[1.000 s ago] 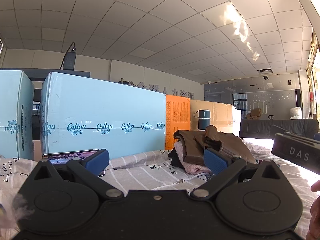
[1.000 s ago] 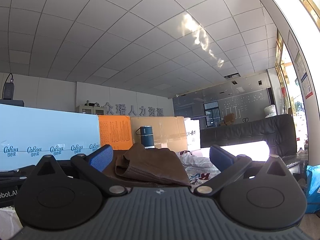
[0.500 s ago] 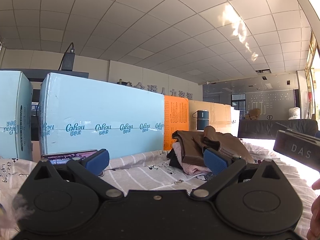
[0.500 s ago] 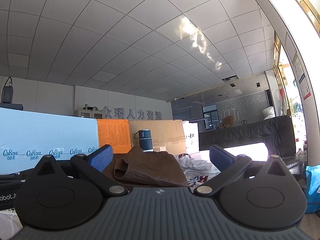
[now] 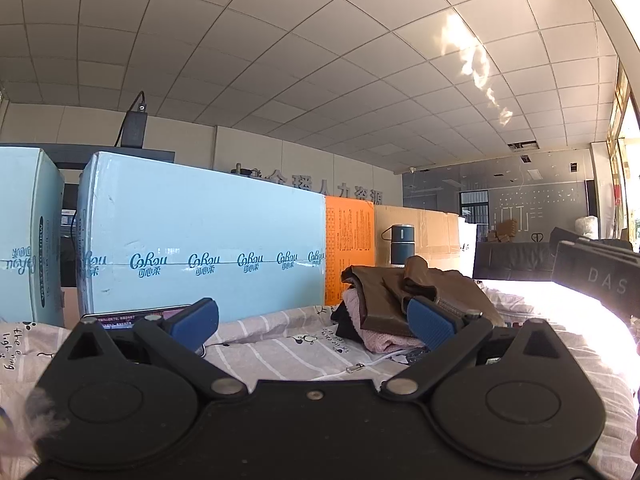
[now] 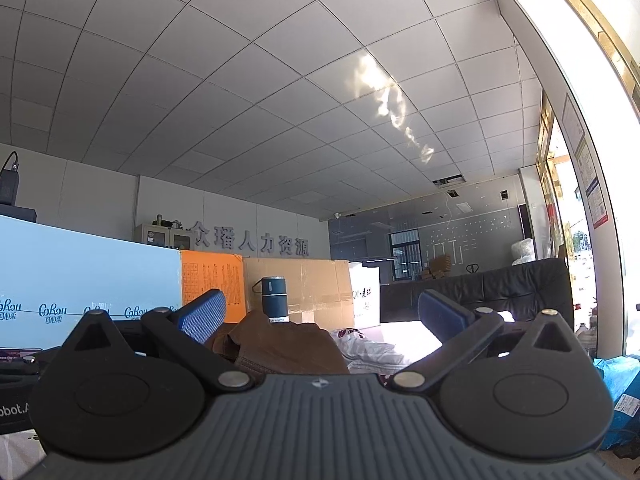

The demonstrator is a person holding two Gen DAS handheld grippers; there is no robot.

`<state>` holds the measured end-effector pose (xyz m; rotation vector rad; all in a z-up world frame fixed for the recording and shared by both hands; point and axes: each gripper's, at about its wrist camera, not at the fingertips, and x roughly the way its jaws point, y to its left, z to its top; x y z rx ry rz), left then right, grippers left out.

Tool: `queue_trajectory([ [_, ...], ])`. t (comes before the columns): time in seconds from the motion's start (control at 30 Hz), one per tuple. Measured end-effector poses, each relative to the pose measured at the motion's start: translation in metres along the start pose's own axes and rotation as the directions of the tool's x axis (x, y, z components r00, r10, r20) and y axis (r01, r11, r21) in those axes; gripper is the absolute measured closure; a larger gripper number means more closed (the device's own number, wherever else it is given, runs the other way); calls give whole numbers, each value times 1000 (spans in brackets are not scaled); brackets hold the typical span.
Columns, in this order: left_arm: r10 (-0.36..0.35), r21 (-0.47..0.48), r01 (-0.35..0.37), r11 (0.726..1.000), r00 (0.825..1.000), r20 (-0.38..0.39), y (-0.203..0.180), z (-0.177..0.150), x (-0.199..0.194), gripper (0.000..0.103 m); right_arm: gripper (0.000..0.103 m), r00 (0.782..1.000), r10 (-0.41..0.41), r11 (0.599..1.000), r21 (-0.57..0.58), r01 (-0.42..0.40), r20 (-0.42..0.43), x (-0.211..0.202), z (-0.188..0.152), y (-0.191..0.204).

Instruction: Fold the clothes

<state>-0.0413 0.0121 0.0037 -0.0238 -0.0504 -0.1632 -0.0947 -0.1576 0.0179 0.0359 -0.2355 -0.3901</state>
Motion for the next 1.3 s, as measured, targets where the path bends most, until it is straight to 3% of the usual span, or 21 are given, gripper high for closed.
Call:
queue_trajectory([
  [0.73,-2,9,2,1000,1000,10,-2,0,-2,0,0,998,15,1000,21,-13,-65,-3,3,-6],
  [1.3,-2,5,2,1000,1000,6,-2,0,-2,0,0,983,25,1000,20,-22,-180,16,-6,-4],
])
